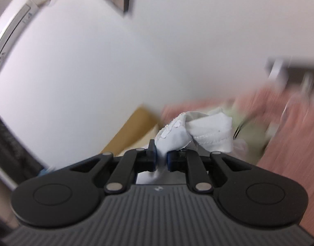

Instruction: Fold clothes

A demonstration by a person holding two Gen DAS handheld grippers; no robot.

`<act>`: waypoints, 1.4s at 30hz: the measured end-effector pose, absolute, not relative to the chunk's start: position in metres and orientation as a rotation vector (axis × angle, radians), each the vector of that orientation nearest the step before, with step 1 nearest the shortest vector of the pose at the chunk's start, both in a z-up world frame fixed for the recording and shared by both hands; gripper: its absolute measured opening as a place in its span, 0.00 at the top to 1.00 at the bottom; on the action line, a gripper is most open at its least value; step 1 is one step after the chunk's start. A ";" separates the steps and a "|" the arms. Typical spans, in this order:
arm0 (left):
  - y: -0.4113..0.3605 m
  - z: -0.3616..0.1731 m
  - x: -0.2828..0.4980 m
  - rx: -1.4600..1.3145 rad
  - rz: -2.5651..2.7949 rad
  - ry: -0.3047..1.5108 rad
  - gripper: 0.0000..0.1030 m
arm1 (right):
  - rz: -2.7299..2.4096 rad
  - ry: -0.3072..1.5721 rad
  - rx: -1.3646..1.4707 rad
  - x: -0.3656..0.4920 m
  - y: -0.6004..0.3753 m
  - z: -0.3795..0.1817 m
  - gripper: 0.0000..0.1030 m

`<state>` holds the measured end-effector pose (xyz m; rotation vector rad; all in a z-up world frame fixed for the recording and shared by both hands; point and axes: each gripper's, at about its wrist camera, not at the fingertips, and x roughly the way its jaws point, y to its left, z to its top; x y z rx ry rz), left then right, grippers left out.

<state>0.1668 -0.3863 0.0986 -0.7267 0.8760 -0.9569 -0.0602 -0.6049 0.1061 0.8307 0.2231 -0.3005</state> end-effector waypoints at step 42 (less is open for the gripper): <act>-0.254 0.153 -0.139 0.082 -0.898 0.333 0.00 | -0.539 0.314 0.359 -0.270 -0.463 0.128 0.15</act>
